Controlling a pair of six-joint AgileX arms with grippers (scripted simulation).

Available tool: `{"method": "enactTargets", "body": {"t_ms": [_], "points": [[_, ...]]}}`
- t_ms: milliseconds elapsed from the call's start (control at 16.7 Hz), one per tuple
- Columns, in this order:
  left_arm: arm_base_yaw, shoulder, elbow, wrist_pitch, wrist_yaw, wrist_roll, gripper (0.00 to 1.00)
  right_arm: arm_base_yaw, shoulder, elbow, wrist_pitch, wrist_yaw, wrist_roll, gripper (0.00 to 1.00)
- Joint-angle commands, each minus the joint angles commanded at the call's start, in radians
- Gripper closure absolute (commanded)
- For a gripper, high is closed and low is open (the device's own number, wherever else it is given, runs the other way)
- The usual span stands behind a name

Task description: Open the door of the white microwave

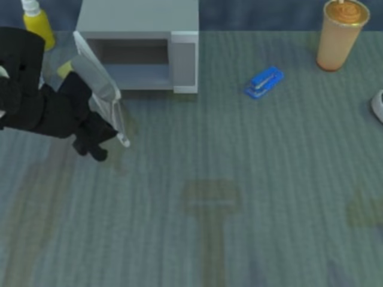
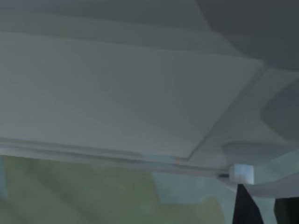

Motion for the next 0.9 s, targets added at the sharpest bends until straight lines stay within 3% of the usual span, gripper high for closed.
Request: {"method": "enactTargets", "body": {"t_ms": [600, 900], "points": [[-0.003, 0.000, -0.004, -0.003, 0.005, 0.000, 1.00, 0.000, 0.000, 0.000, 0.000, 0.000, 0.000, 0.00], [0.023, 0.005, 0.014, -0.037, 0.034, 0.064, 1.00, 0.000, 0.000, 0.000, 0.000, 0.000, 0.000, 0.00]]}}
